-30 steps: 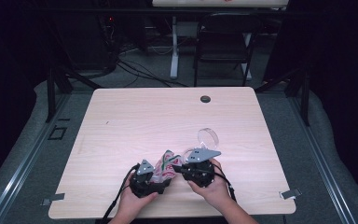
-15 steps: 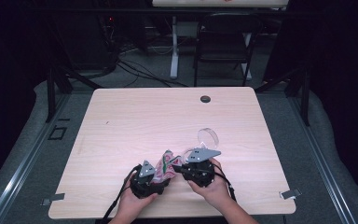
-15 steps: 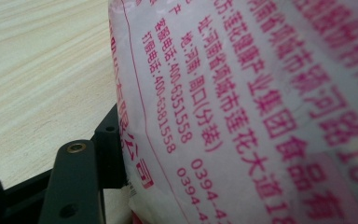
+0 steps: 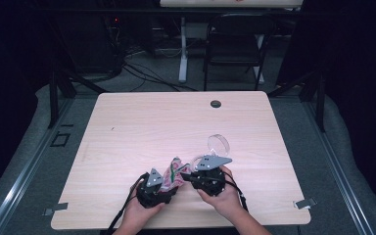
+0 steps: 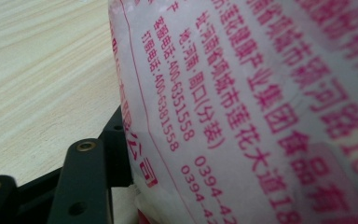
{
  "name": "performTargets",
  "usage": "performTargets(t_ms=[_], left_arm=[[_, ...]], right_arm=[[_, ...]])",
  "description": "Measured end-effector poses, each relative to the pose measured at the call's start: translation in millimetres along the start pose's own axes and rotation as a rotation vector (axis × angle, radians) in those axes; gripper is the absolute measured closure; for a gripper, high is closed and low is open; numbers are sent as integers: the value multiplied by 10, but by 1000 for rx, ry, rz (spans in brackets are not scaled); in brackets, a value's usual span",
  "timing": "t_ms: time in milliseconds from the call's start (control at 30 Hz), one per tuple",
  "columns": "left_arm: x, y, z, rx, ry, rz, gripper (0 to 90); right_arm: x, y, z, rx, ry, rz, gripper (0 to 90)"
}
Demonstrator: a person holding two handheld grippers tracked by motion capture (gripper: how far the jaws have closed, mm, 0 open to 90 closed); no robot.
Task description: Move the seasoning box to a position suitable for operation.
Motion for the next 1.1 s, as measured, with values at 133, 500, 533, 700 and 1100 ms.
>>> performTargets(t_ms=[133,500,533,700,1100], left_arm=[[-1,5,-3,-3,-2,6,468],[-9,15,-22,-10,-18,21,535],[-8,13,-24,-10,-17,23,539],[-15,15,-38,-27,-20,9,563],[-37,29,-95,-70,-16,31,583]], right_arm=[[-1,1,-1,-1,1,0,900],[2,-2,-12,-5,1,1,900],[2,-2,-12,-4,1,0,900],[7,-7,-16,-2,2,1,900],[7,-7,-25,-10,-10,2,895]])
Point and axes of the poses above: each handheld gripper's, and its own axes: z roughly forward along the jaws, x roughly out of its underside, y roughly to its left, the point moved 7 cm from there along z, roughly forward along the jaws, and after that the axes turned 15 degrees about -z, right-handed, at the moved point
